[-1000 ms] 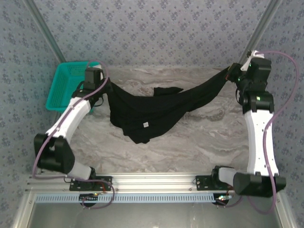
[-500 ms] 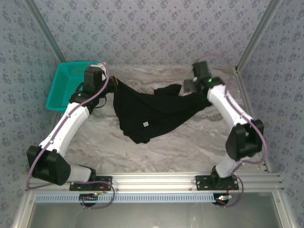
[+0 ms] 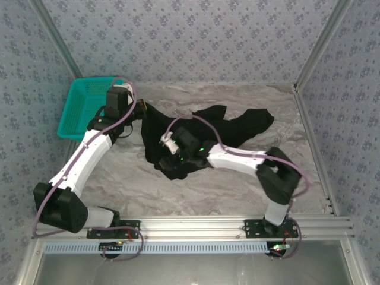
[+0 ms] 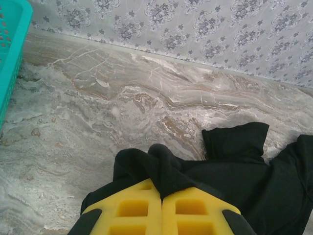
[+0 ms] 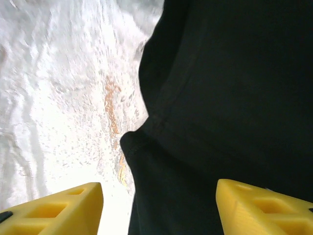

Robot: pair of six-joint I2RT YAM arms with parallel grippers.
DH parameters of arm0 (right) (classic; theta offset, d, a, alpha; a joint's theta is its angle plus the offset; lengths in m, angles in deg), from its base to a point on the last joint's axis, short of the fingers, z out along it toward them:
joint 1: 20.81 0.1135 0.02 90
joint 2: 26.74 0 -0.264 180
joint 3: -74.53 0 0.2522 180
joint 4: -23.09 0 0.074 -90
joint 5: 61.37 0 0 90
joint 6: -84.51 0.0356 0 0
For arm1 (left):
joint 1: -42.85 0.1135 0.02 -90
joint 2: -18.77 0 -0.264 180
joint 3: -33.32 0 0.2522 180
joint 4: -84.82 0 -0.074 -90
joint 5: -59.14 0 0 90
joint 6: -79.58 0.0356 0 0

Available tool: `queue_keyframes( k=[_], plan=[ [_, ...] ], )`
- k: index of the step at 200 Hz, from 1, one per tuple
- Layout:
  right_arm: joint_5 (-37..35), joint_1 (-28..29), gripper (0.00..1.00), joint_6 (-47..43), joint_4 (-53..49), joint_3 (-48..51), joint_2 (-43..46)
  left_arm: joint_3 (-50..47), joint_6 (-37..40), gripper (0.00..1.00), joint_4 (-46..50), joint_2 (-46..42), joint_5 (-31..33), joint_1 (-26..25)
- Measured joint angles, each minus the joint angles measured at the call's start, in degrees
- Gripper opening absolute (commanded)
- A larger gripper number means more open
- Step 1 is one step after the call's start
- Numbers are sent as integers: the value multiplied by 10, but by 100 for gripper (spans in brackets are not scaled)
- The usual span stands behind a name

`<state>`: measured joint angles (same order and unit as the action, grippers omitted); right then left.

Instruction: Fold the inside-out t-shirt

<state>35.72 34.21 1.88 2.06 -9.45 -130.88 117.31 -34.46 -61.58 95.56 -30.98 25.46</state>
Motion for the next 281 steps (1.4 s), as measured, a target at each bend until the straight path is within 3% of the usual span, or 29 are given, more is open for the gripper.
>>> queue_keyframes(
  k=[20, 60, 103, 136, 174, 203, 223, 252, 281],
  plan=[
    [-2, 17, 64, -4, 0, -28, -53, 0, 2, 0, 2, -1, 3, 0],
    [-20, 27, 47, -21, -7, -99, -117, 0, 6, 0, 2, -3, 10, 0],
    [-28, 27, 68, -27, -22, -117, -134, 0, 6, 0, 2, -3, 10, 0],
    [-28, 33, 68, -25, -40, -117, -134, 0, 7, 0, 2, -3, 10, 0],
    [-37, 44, 34, -26, -54, -120, -141, 0, 10, 0, 2, -3, 10, 0],
    [-49, 42, 0, -26, -69, -125, -145, 0, 10, 0, 2, -3, 10, 0],
    [-50, 34, 0, -29, -77, -124, -139, 0, 10, 0, 2, -3, 10, 1],
    [-36, -1, 0, -24, -95, -45, -28, -1, 10, 0, 2, -3, 10, 6],
    [2, -115, 0, 10, -119, 54, 232, -3, 10, 0, 0, -2, 3, 9]
  ],
)
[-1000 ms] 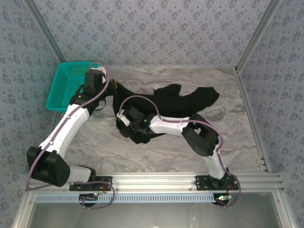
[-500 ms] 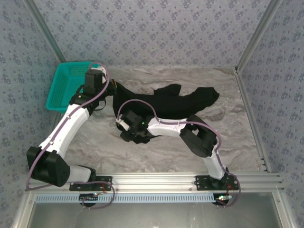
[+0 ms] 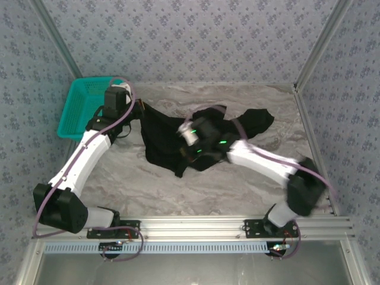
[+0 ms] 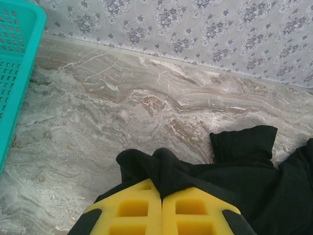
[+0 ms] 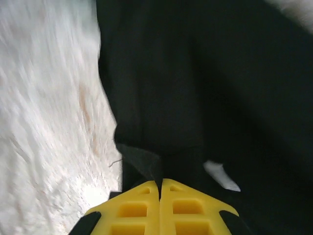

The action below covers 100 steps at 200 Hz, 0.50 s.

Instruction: Fold the inside-out t-shirt

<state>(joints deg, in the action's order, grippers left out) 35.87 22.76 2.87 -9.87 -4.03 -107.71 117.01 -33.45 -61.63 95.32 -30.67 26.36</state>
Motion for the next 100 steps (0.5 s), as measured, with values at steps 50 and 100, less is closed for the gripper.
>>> queue_keyframes(
  k=[50, 100],
  plan=[
    [7, -237, 0, 65, -35, 18, 228, -1, 1, 9, -19, 58, -47, -38],
    [-1, -366, 0, 110, -84, 82, 176, 3, 26, 62, 2, 161, -83, -74]
  ],
)
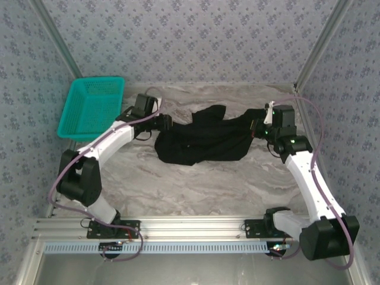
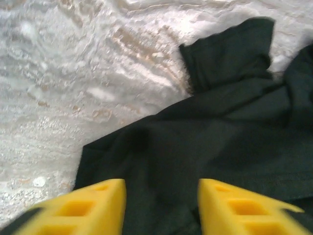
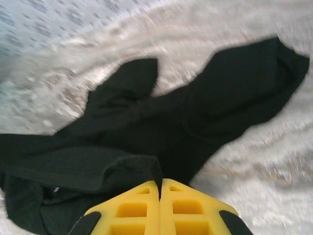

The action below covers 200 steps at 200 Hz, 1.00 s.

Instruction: Fold the inside-out t-shirt

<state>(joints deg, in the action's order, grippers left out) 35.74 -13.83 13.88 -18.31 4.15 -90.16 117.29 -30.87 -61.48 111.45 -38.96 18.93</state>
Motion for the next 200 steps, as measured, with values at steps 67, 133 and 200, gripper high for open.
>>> queue_keyframes(
  k=[67, 133, 200],
  plan=[
    [27, -2, 0, 10, 18, 12, -48, -144, -21, 66, -6, -58, 57, -130],
    [45, -1, 0, 10, 35, 14, -55, -57, -15, 66, -4, 108, 125, -158],
    [48, -1, 0, 10, 39, 21, -55, -23, -18, 55, -16, 142, 134, -160]
  ],
)
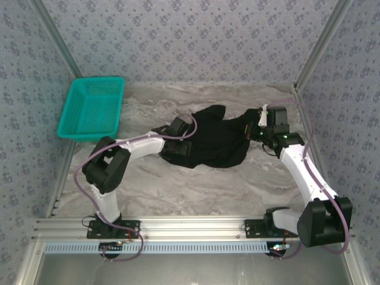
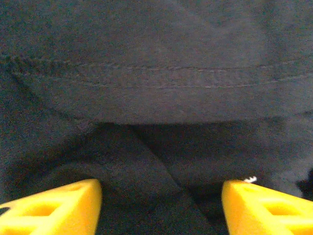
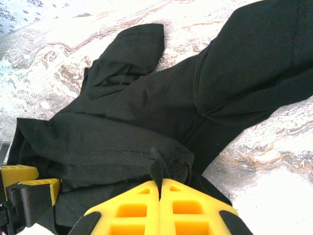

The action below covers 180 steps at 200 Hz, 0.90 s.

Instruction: Fold the inside-out t-shirt

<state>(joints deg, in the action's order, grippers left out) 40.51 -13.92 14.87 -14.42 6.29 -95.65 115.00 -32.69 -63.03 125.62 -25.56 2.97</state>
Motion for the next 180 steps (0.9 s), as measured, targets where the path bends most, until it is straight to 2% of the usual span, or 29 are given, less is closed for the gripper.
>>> queue_keyframes(
  k=[70, 119, 147, 180],
  plan=[
    [0, -1, 0, -2, 0, 0, 0, -31, -2, 11, 7, -14, 26, 13],
    [-3, -3, 0, -4, -1, 0, 0, -58, -3, 9, -5, -53, 4, 27],
    [-8, -3, 0, -9, -5, -2, 0, -69, -3, 6, -7, -125, -12, 41],
    [-26, -3, 0, -18, -20, -37, 7, -74, -3, 2, -12, -233, -36, 87]
  ],
)
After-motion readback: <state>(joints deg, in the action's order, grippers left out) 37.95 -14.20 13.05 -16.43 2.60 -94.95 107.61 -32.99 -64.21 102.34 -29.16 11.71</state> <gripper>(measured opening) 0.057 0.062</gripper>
